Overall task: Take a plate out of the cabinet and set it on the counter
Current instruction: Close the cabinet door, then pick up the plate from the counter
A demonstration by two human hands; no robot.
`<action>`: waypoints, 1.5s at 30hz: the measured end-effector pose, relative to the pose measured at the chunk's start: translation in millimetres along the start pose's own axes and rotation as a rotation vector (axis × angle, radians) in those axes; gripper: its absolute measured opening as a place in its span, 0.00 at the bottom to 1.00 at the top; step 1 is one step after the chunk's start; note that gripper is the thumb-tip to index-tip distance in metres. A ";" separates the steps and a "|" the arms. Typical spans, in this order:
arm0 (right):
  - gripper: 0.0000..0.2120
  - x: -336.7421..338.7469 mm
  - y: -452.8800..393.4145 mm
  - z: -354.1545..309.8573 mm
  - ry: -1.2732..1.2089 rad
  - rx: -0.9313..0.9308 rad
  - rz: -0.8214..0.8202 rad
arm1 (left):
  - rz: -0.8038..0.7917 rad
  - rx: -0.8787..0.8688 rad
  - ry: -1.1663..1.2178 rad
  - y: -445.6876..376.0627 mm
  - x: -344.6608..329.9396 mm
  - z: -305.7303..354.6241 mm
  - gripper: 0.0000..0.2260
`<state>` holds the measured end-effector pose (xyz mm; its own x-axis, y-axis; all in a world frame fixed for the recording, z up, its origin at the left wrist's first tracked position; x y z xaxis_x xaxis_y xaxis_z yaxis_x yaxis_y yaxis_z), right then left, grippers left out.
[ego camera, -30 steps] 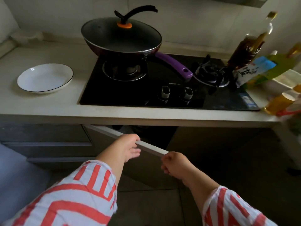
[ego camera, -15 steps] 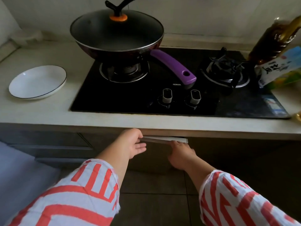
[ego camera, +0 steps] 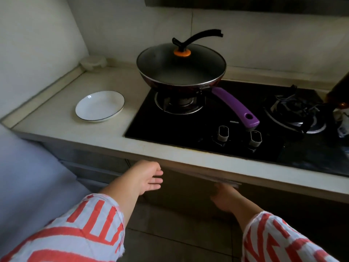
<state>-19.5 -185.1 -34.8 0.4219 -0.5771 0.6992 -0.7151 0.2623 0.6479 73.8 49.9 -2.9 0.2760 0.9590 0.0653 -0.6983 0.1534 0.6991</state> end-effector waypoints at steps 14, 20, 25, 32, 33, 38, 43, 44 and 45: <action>0.22 71.6 48.2 -213.6 -0.025 0.393 0.041 | 0.257 -0.193 0.161 46.2 187.0 80.6 0.11; 0.21 81.0 17.9 -295.9 -0.062 0.386 0.078 | 0.289 -0.257 0.155 4.4 259.5 118.1 0.15; 0.18 82.9 -33.3 -368.0 -0.128 0.293 0.172 | 0.300 -0.252 0.052 -53.5 319.9 154.6 0.14; 0.18 80.2 -91.8 -414.4 -0.170 0.088 0.260 | 0.212 -0.218 -0.079 -120.9 354.0 185.5 0.01; 0.17 79.1 -98.9 -414.9 -0.162 0.065 0.277 | 0.194 -0.200 -0.076 -129.2 352.6 185.0 0.02; 0.15 72.1 -120.8 -416.8 -0.195 -0.055 0.286 | 0.096 -0.154 -0.174 -158.1 341.5 181.9 0.13; 0.13 74.1 -135.4 -420.0 -0.337 -0.051 0.230 | 0.099 -0.157 -0.183 -169.2 336.5 188.8 0.16; 0.13 74.5 -136.3 -419.8 -0.424 -0.048 0.230 | 0.096 -0.162 -0.185 -171.5 336.6 191.5 0.17; 0.14 74.8 -136.5 -418.7 -0.520 -0.067 0.232 | 0.087 -0.167 -0.186 -174.2 337.2 194.6 0.17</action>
<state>343.1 59.8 55.6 -0.0833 -0.7989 0.5957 -0.7125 0.4657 0.5249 417.0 300.1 35.9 0.3160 0.9123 0.2605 -0.8198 0.1244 0.5590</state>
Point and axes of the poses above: each hand's wrist, its own y-axis away from the middle knuckle, its own x-axis out of the back of the hand, z = x × y, the point moved 8 cm from there along -y, towards the middle knuckle, and after that the axes turned 2 degrees about -z, right-handed, at the moved point
